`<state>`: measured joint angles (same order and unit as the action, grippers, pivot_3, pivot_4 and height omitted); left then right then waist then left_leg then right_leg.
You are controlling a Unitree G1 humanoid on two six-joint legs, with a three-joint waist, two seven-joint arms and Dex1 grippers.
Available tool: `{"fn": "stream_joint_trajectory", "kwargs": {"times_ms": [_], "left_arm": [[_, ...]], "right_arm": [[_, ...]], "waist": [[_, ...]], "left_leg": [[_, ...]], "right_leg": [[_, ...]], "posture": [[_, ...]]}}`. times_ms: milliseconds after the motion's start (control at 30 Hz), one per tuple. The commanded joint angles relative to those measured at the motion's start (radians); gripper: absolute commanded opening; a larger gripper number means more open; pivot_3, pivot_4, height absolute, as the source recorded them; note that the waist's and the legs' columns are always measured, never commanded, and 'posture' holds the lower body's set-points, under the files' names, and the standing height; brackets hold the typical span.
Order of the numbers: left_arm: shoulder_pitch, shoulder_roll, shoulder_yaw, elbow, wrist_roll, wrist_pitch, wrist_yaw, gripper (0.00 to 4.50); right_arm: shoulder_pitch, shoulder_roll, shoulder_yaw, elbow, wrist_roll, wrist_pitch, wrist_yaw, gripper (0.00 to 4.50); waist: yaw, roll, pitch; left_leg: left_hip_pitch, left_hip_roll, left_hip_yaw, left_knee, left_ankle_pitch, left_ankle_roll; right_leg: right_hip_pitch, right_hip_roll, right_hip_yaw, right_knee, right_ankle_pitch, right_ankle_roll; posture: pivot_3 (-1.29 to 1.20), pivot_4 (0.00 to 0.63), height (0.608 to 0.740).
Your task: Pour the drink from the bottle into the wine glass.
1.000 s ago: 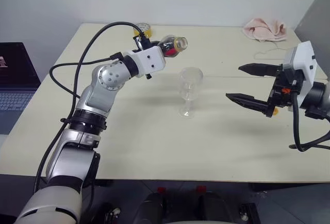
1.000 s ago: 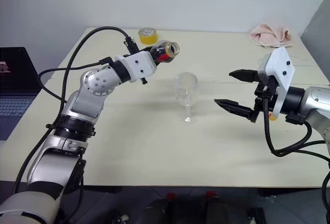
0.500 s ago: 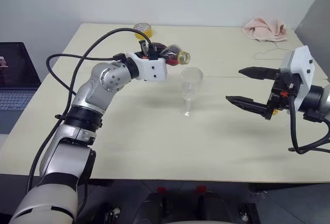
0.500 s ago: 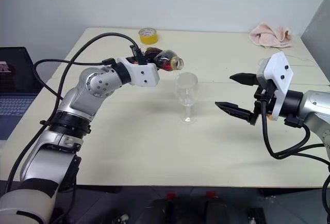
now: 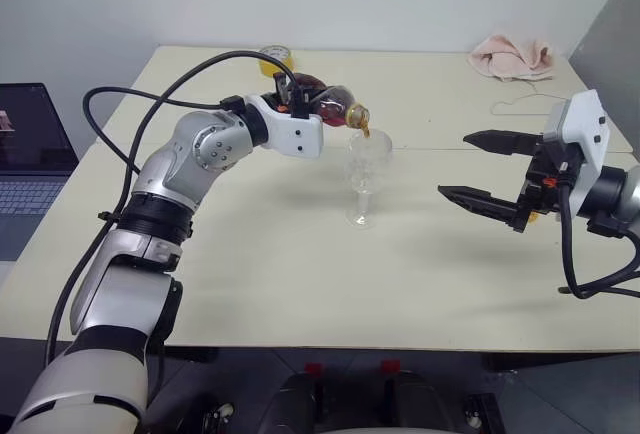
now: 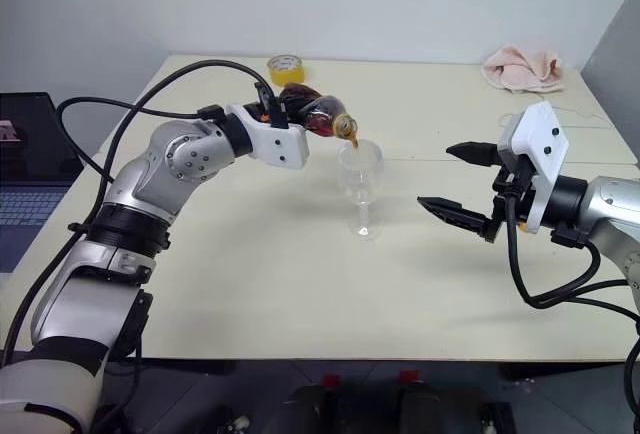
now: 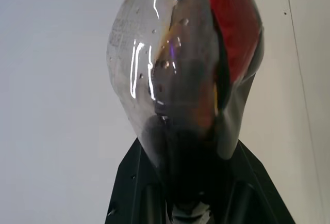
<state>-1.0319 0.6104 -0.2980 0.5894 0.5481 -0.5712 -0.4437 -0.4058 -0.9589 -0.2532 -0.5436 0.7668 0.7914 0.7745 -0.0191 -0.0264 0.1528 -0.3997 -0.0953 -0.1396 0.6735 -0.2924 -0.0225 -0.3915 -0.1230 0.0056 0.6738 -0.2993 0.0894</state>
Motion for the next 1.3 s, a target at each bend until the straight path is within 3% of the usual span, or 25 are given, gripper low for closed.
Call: {"fn": "stream_joint_trajectory", "kwargs": {"times_ms": [33,1300], "left_arm": [[-0.054,0.015,0.004,0.001,0.019,-0.046,0.056,0.66],[-0.169,0.042,-0.044,0.145,0.121,-0.181,0.165,0.65]], "right_arm": [[0.0,0.0,-0.026,-0.025,-0.006,-0.022,-0.01,4.5],[0.033,0.004,-0.024,-0.035,-0.017,-0.038,-0.033,4.5]], "waist": [[0.0,0.0,0.0],[-0.008,0.0,0.0]], "left_leg": [[0.0,0.0,0.0,0.0,0.0,0.0],[-0.003,0.0,0.0,0.002,0.0,0.0]], "right_leg": [[0.0,0.0,0.0,0.0,0.0,0.0],[-0.004,0.0,0.0,0.005,0.0,0.0]], "posture": [[0.0,0.15,0.74],[0.0,0.15,0.74]]}}
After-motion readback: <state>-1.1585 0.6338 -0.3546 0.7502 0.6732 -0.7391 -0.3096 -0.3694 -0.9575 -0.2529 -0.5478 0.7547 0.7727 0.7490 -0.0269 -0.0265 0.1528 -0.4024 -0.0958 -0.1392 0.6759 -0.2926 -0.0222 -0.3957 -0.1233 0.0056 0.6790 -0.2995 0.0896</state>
